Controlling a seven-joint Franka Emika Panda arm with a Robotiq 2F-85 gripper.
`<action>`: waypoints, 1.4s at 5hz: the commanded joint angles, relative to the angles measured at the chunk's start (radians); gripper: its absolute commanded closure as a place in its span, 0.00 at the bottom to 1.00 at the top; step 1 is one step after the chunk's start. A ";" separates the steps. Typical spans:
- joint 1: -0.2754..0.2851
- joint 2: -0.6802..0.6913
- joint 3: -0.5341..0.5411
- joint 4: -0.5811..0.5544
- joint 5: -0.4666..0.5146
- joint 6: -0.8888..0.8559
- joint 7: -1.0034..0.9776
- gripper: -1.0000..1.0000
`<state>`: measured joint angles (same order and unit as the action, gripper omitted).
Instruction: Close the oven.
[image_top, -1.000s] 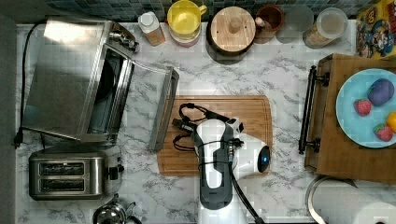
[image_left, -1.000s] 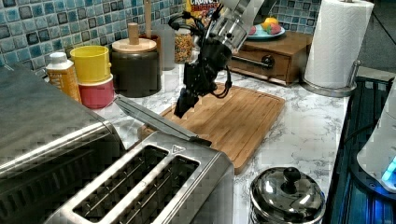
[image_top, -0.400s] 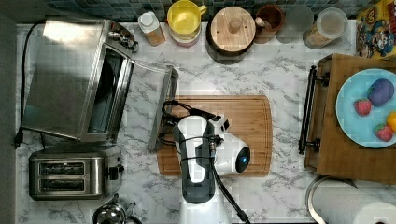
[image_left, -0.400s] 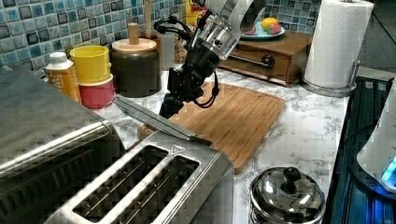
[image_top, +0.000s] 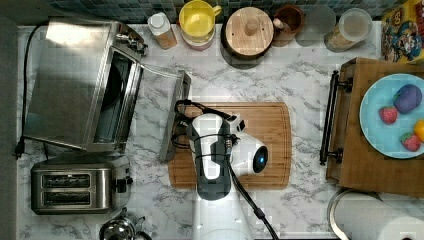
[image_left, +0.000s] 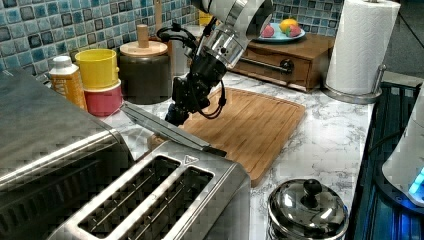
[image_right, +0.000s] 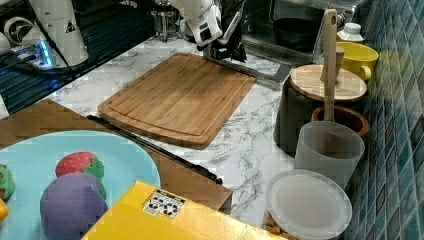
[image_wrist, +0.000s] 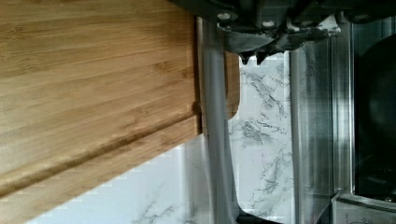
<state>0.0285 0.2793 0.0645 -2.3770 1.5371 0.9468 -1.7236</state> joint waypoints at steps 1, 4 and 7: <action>-0.001 -0.040 0.028 0.196 -0.094 -0.142 0.087 1.00; 0.059 -0.143 0.088 0.286 -0.200 -0.162 0.226 1.00; 0.113 -0.135 0.193 0.452 -0.593 -0.060 0.601 1.00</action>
<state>0.0009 0.2073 0.1443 -2.2793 0.9712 0.9048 -1.2510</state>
